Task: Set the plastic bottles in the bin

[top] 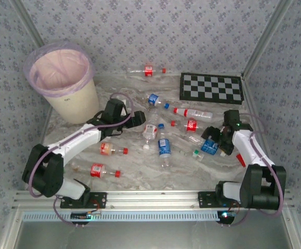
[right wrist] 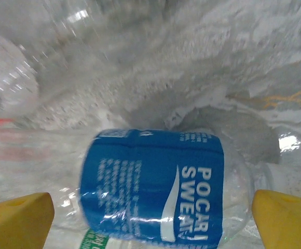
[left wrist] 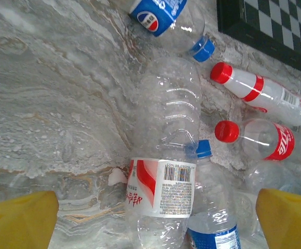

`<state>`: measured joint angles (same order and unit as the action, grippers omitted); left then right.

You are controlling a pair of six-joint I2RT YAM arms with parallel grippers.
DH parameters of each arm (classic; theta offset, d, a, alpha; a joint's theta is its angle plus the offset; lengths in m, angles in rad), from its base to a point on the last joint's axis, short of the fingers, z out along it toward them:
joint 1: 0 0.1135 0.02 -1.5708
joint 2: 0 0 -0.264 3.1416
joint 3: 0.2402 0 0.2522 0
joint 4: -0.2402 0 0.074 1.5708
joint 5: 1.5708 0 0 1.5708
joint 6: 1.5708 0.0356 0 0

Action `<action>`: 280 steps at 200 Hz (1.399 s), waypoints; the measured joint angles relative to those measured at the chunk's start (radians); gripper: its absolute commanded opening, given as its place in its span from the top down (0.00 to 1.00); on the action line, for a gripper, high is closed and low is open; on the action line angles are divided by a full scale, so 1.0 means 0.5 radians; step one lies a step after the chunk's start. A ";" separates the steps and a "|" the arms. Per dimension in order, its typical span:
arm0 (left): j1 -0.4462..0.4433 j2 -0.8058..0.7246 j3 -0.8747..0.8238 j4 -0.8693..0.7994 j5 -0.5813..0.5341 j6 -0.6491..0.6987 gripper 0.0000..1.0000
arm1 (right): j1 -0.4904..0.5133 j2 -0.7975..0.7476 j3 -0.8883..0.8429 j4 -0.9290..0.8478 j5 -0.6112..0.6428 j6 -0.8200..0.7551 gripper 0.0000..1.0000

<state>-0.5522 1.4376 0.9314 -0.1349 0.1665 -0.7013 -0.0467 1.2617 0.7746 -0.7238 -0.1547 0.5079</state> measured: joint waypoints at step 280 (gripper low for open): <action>0.038 -0.062 0.056 -0.156 -0.005 0.172 0.05 | 1.617 0.267 0.535 -0.401 0.459 -1.419 0.00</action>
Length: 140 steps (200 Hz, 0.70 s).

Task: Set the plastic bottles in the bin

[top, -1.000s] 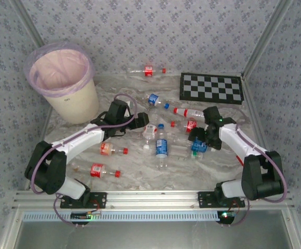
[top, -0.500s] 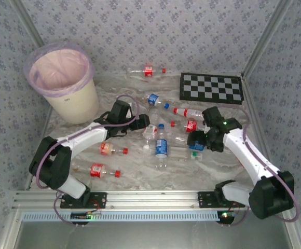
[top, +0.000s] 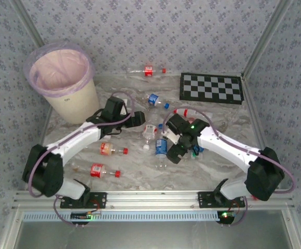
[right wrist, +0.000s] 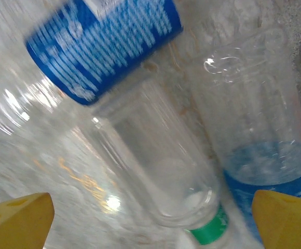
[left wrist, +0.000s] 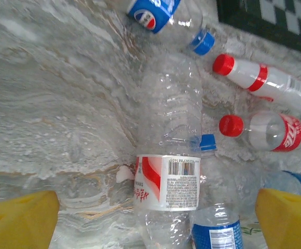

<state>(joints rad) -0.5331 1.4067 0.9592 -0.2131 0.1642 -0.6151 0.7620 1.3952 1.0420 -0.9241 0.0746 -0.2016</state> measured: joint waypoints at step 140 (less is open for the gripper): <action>0.095 -0.215 -0.175 0.014 0.017 -0.133 0.08 | -0.056 0.378 -0.104 0.230 0.031 -0.587 0.26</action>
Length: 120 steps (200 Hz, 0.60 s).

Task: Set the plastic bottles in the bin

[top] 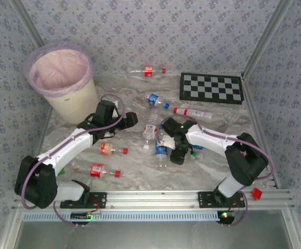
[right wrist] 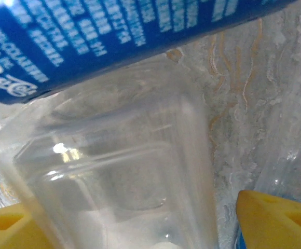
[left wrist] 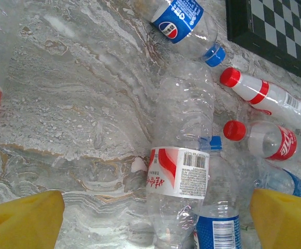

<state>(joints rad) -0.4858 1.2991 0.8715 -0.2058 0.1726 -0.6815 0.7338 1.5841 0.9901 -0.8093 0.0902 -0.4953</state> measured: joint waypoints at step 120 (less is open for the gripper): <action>0.001 -0.028 -0.036 0.366 0.317 -0.054 0.06 | -0.567 -0.633 0.333 -0.051 -0.437 0.722 0.63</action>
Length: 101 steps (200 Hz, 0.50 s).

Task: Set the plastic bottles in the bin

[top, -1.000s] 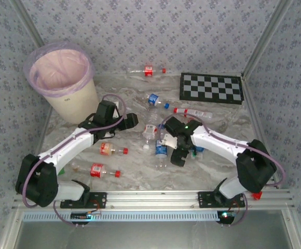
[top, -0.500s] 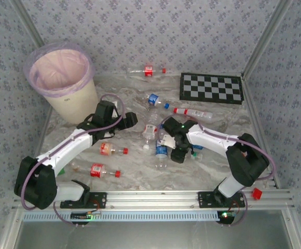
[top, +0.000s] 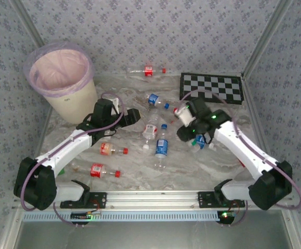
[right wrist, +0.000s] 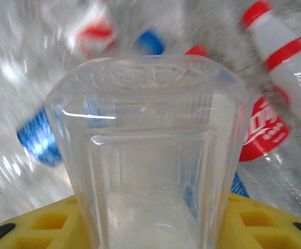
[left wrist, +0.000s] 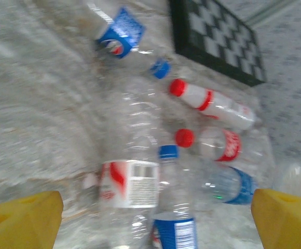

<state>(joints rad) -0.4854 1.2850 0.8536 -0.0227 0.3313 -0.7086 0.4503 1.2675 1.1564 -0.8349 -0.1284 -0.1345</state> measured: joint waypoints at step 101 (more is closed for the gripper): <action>-0.471 0.311 0.296 0.352 0.491 0.258 0.28 | -0.442 0.241 0.014 0.613 -0.980 1.365 0.68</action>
<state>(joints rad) -0.7208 1.4406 1.0016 0.1535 0.5766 -0.5797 0.2295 1.3880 1.1637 -0.5282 -0.6182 0.5480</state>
